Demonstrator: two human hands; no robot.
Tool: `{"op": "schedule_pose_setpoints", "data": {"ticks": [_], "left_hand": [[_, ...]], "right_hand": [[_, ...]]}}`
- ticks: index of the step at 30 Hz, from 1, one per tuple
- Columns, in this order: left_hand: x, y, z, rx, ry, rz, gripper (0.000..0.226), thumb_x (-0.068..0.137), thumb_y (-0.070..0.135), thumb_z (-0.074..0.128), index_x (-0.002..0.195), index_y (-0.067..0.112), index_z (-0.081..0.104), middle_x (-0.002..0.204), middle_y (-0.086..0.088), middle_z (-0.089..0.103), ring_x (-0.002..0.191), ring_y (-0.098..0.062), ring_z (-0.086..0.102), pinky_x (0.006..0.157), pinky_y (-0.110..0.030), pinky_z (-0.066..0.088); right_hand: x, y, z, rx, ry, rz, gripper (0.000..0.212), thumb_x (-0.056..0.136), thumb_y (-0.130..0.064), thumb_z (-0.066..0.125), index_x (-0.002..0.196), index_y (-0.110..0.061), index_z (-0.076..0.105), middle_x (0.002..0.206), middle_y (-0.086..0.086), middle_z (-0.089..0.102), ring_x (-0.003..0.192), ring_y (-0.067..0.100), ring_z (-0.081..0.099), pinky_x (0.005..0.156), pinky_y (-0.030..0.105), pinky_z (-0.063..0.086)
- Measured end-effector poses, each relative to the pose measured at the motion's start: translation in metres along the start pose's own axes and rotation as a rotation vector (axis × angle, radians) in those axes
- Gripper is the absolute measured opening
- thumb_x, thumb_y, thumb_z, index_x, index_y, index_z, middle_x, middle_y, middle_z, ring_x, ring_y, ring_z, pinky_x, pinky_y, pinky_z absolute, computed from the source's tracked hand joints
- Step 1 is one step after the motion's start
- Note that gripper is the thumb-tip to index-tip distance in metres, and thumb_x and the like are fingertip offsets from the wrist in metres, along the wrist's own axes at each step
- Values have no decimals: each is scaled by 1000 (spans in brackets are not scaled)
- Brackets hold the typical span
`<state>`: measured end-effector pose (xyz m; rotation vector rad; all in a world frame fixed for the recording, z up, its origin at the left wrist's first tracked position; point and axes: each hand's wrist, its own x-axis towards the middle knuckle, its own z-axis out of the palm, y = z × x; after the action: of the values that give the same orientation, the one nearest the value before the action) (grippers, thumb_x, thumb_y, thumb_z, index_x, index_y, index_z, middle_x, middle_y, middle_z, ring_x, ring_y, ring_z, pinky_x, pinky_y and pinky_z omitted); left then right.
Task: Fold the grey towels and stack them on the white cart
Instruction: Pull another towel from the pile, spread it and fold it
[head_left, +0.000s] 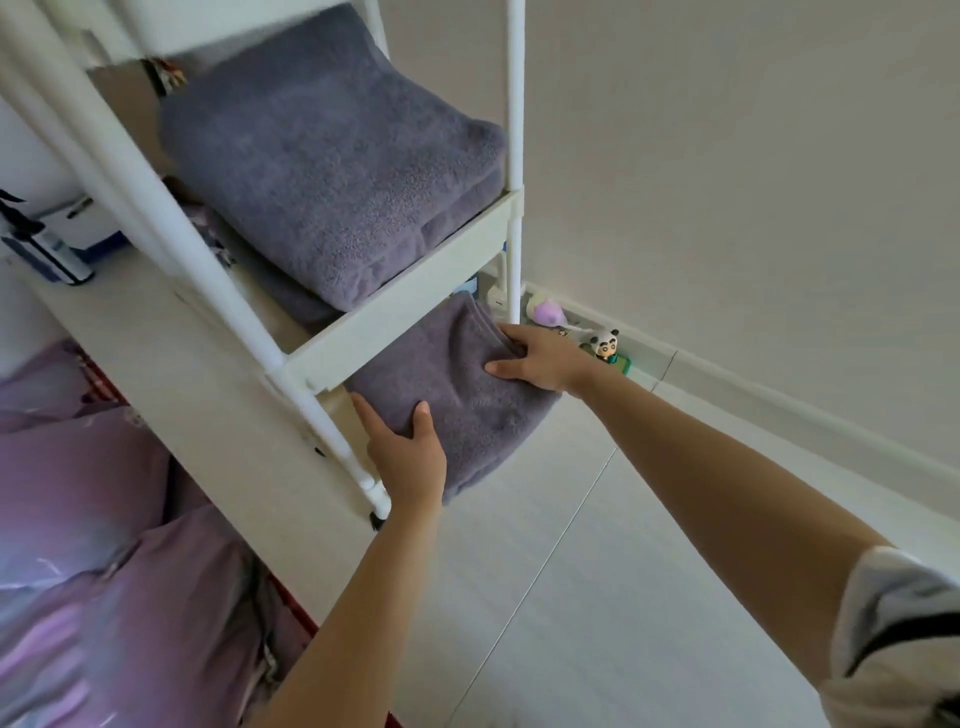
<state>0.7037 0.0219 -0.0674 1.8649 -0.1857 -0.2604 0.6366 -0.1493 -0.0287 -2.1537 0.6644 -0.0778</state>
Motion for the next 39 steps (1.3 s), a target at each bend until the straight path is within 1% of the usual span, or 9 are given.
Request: {"op": "schedule_pose_setpoints", "data": {"ticks": [4, 8, 12, 19, 24, 27, 29, 34, 39], "left_hand": [[13, 3, 7, 18, 90, -7, 77, 94, 21, 56, 152, 12, 5, 153, -15, 26, 135, -31, 36, 104, -28, 32], [34, 7, 14, 37, 122, -34, 79, 94, 26, 55, 151, 16, 3, 148, -19, 34, 130, -35, 42, 105, -37, 37], [48, 2, 24, 71, 132, -185, 75, 96, 28, 50, 151, 22, -1, 145, -24, 35, 126, -40, 44, 103, -42, 37], [55, -7, 24, 113, 182, -171, 68, 99, 24, 47, 152, 22, 4, 149, -20, 30, 129, -34, 42, 103, -34, 35], [62, -21, 20, 534, 150, -28, 58, 100, 21, 39, 151, 17, 13, 157, -20, -1, 144, -33, 8, 117, -41, 10], [65, -27, 22, 686, 46, 114, 61, 99, 37, 30, 149, 4, 17, 158, -18, 0, 145, -31, 2, 117, -48, 7], [64, -28, 23, 750, -24, 102, 70, 98, 45, 29, 149, 0, 10, 157, -21, -2, 146, -31, -2, 117, -48, 3], [64, -26, 21, 803, -90, 39, 72, 98, 41, 34, 150, 1, 3, 155, -26, -8, 144, -35, -7, 117, -48, 1], [45, -14, 14, 738, -80, 169, 65, 97, 35, 42, 149, 4, 19, 156, -25, 2, 145, -34, 0, 116, -49, -1]], "right_hand": [[31, -8, 5, -55, -14, -54, 60, 87, -29, 63, 142, -19, 40, 136, 4, 52, 124, 23, 48, 103, 28, 33], [59, -14, 7, -34, 21, -65, 52, 87, -24, 63, 134, -10, 47, 131, 9, 56, 119, 25, 50, 100, 29, 35], [83, -4, 22, -102, 6, -50, 50, 85, -25, 63, 129, -5, 48, 118, 12, 61, 110, 30, 53, 93, 34, 41], [96, 5, 34, -68, 97, -99, 52, 86, -22, 63, 133, -7, 46, 126, 12, 59, 117, 29, 52, 98, 33, 38], [92, 22, 56, -231, 155, -123, 62, 89, -21, 59, 145, -28, 33, 146, 8, 42, 131, 29, 39, 106, 34, 34], [84, 28, 70, -404, 365, -271, 37, 91, -28, 51, 127, -24, 59, 136, 11, 53, 122, 34, 49, 99, 44, 43], [79, 36, 75, -427, 440, -298, 42, 90, -39, 39, 112, -21, 70, 122, 10, 64, 109, 34, 58, 91, 45, 49], [65, 39, 77, -467, 262, -145, 78, 82, -62, 3, 139, -29, 44, 149, 2, 36, 138, 25, 25, 114, 38, 19], [34, 33, 76, -391, 307, -131, 68, 89, -58, 17, 141, -22, 43, 152, 3, 32, 138, 26, 23, 114, 40, 18]]}}
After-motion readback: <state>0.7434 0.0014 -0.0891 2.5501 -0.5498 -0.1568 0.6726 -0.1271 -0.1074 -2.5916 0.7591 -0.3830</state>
